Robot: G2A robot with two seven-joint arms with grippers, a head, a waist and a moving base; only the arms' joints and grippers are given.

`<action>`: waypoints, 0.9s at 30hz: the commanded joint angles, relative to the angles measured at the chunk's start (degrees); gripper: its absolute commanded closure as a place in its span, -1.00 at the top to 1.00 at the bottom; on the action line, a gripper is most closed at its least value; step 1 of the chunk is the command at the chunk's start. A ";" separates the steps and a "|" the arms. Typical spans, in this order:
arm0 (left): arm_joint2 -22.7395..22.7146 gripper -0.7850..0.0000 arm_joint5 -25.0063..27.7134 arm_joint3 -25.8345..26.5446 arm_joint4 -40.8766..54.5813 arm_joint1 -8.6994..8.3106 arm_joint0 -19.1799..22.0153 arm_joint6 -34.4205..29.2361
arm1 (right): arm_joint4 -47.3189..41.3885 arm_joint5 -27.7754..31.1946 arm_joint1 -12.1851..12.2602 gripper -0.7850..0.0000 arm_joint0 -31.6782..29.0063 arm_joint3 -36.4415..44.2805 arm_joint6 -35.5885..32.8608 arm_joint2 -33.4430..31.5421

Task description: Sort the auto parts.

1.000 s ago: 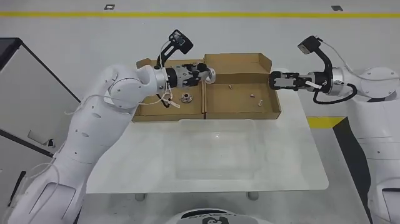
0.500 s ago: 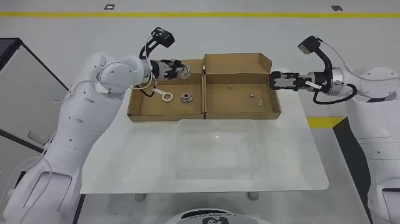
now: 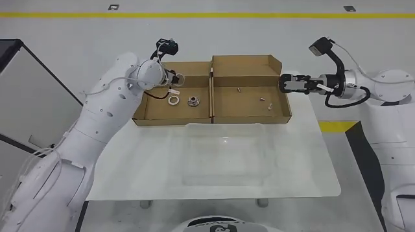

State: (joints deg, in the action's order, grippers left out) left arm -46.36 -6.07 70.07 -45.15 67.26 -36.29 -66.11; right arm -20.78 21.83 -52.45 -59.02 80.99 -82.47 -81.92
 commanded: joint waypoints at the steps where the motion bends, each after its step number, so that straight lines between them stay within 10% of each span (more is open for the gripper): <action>1: 1.82 -1.00 -1.18 -4.42 0.21 1.05 1.83 -0.28 | -0.01 0.00 0.00 1.00 0.00 0.00 0.00 0.00; 14: 5.76 -1.00 0.13 -24.61 8.20 6.21 8.04 0.32 | -0.01 0.00 0.00 1.00 0.00 0.00 0.00 0.00; 27: 5.63 -1.00 1.03 -25.63 8.26 6.54 7.42 2.36 | -0.01 0.00 0.00 1.00 0.00 0.00 0.00 0.00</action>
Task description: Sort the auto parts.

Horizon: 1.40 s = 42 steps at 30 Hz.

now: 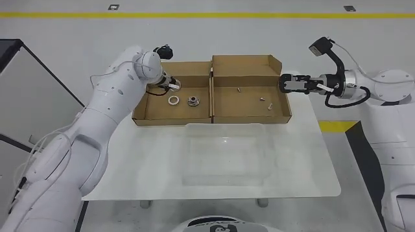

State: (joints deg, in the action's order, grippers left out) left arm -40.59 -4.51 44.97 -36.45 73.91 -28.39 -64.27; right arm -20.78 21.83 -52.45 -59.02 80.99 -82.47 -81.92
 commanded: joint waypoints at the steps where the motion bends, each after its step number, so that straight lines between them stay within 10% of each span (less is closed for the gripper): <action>1: -0.30 -1.00 -0.92 -1.06 -0.67 -0.19 -0.67 0.52 | -0.01 0.00 0.00 1.00 0.00 0.00 0.00 0.00; 25: 0.79 -1.00 -1.66 -16.52 -0.09 3.12 1.03 -0.04 | -0.01 0.00 0.00 1.00 0.00 0.00 0.00 0.00; 35: 1.56 -0.27 -0.23 -19.99 -0.17 4.82 2.20 -0.11 | -0.01 0.00 0.00 1.00 0.00 0.00 0.00 0.00; 42: 0.90 -0.17 1.63 -21.88 1.06 5.40 2.98 0.48 | -0.01 0.00 0.00 1.00 0.00 0.00 0.00 0.00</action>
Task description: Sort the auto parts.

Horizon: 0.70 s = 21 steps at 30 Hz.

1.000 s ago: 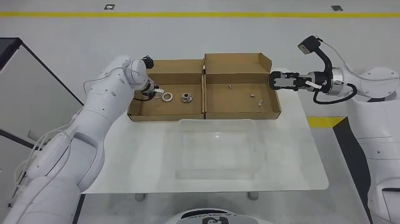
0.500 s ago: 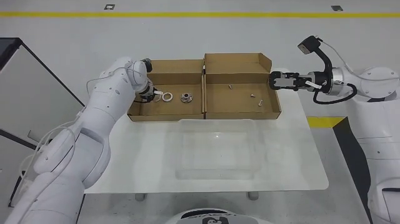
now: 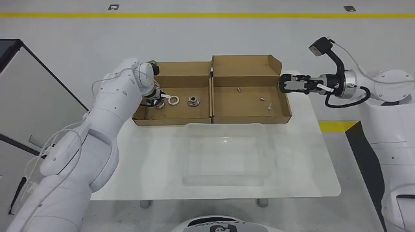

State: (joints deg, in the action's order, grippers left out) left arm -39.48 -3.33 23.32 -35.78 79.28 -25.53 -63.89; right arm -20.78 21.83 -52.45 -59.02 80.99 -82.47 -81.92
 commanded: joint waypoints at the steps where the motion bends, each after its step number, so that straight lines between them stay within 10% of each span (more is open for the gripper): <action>1: -0.39 -0.17 0.78 -0.46 0.55 0.04 0.33 0.28 | -0.01 0.00 0.00 1.00 0.00 0.00 0.00 0.00; 5: -1.34 0.06 2.79 -0.63 1.38 -0.17 1.02 1.16 | -0.01 0.00 0.00 1.00 0.00 0.00 0.00 0.00; 7: -1.88 1.00 3.88 -0.21 1.64 -0.44 1.23 1.79 | -0.01 0.00 0.00 1.00 0.00 0.00 0.00 0.00; 21: -12.68 1.00 17.36 21.46 6.06 -7.30 -6.25 2.65 | -0.01 0.00 0.00 1.00 0.00 0.00 0.00 0.00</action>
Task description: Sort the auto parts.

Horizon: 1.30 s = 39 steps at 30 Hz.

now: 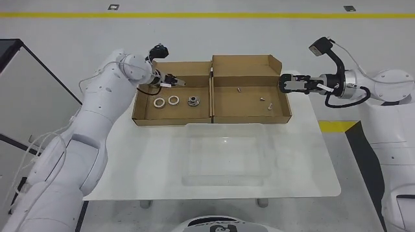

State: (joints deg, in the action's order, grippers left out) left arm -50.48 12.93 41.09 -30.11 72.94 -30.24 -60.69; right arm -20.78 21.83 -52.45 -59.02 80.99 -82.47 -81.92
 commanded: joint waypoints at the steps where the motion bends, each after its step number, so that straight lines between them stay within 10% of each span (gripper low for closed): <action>1: -3.42 1.00 2.07 6.91 0.97 -1.90 -3.17 -1.37 | -0.01 0.00 0.00 1.00 0.00 0.00 0.00 0.00; 15: -26.93 1.00 7.85 54.00 9.02 -10.54 -31.06 -10.20 | -0.01 0.00 0.00 1.00 0.00 0.00 0.00 0.00; 26: -37.45 1.00 20.00 65.68 21.49 -13.08 -42.64 -10.66 | -0.01 0.00 0.00 1.00 0.00 0.00 0.00 0.00; 39: -37.62 1.00 22.36 71.32 23.31 -14.86 -45.74 -8.30 | 0.00 0.00 0.00 1.00 0.00 0.00 0.00 0.00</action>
State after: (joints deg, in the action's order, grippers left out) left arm -88.10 35.29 112.40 -6.80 58.08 -75.97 -69.00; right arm -20.78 21.83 -52.45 -59.02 80.99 -82.47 -81.92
